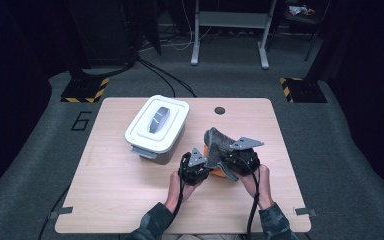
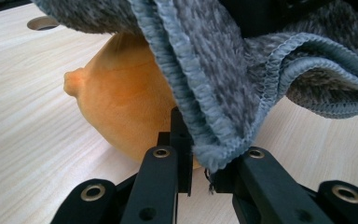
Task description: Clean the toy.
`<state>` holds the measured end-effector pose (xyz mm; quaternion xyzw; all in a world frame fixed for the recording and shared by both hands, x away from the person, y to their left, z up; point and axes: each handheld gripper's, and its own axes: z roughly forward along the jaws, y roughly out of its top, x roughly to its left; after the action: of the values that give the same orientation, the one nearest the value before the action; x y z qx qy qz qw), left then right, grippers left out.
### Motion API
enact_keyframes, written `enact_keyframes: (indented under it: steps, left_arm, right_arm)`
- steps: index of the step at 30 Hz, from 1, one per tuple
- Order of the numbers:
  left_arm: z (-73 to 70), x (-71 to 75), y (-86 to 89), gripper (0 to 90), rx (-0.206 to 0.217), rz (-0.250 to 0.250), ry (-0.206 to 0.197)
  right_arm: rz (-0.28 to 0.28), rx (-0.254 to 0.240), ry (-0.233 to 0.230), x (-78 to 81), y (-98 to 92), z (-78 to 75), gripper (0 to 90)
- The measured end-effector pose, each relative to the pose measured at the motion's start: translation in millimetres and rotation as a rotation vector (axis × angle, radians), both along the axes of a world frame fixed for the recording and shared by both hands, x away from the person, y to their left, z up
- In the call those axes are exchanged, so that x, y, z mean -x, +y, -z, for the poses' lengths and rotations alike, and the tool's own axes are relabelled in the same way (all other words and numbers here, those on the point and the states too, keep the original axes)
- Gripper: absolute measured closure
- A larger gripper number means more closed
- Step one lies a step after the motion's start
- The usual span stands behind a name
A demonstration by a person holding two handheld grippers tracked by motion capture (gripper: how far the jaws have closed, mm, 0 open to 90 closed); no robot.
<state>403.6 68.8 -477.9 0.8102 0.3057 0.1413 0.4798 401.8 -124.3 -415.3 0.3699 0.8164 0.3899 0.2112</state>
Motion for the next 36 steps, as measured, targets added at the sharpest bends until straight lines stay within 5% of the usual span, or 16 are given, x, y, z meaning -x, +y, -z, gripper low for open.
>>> enact_keyframes:
  steps: [9, 36]
  left_arm:
    - [2.0, 0.0, 0.0, 82.1, 0.019, -0.005, 0.009]
    - [4.3, -1.2, 3.4, 81.6, 0.018, -0.001, 0.022]
  right_arm:
    - [0.017, -0.011, 0.008, 1.1, -9.6, 4.2, 77.3]
    - [0.182, -0.039, 0.081, -7.3, -63.7, 31.6, 76.9]
